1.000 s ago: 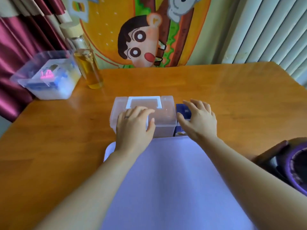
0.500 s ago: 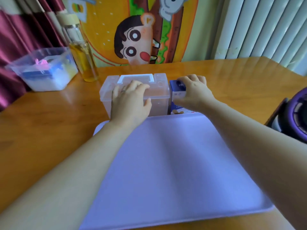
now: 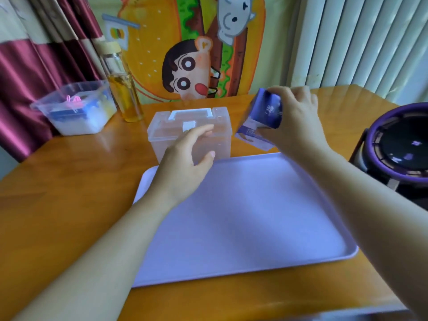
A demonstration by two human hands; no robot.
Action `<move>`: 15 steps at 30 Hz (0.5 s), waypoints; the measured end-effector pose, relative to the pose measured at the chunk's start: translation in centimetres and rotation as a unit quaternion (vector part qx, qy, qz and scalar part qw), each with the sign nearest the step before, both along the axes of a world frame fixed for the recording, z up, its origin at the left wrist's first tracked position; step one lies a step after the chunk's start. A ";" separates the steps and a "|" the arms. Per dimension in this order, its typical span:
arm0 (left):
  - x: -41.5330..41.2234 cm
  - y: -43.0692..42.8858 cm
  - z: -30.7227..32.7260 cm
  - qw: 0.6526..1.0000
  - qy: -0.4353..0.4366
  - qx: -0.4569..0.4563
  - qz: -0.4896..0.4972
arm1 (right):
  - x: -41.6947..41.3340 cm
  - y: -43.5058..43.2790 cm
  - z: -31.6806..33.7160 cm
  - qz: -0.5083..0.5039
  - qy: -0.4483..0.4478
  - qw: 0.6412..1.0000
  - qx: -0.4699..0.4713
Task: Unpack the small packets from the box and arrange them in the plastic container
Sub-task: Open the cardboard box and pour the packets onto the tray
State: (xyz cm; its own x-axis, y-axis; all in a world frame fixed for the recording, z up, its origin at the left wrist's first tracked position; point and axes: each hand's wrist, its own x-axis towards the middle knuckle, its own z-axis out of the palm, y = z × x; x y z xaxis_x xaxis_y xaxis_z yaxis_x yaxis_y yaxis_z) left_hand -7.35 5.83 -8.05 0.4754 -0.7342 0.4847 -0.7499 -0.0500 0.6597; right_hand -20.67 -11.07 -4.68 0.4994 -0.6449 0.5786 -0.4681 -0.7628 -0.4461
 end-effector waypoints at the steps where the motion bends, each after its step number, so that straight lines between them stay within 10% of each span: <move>1: -0.3 0.5 -0.2 0.999 0.045 -0.009 -0.009 | -0.9 0.8 -0.2 0.017 -0.026 0.998 0.048; 6: -2.7 1.8 -1.1 0.969 0.242 -0.001 -0.056 | -3.4 4.9 -3.1 0.185 -0.146 0.855 0.461; 9: -3.9 2.3 -2.3 0.933 0.353 -0.014 -0.071 | -3.8 6.4 -5.3 0.226 -0.148 0.786 0.556; 12: -3.9 2.5 -3.5 0.916 0.397 -0.040 -0.042 | -4.0 7.1 -6.6 0.221 -0.145 0.782 0.564; 15: -4.0 2.6 -3.8 0.916 0.399 -0.050 -0.011 | -4.2 7.2 -6.7 0.191 -0.134 0.862 0.451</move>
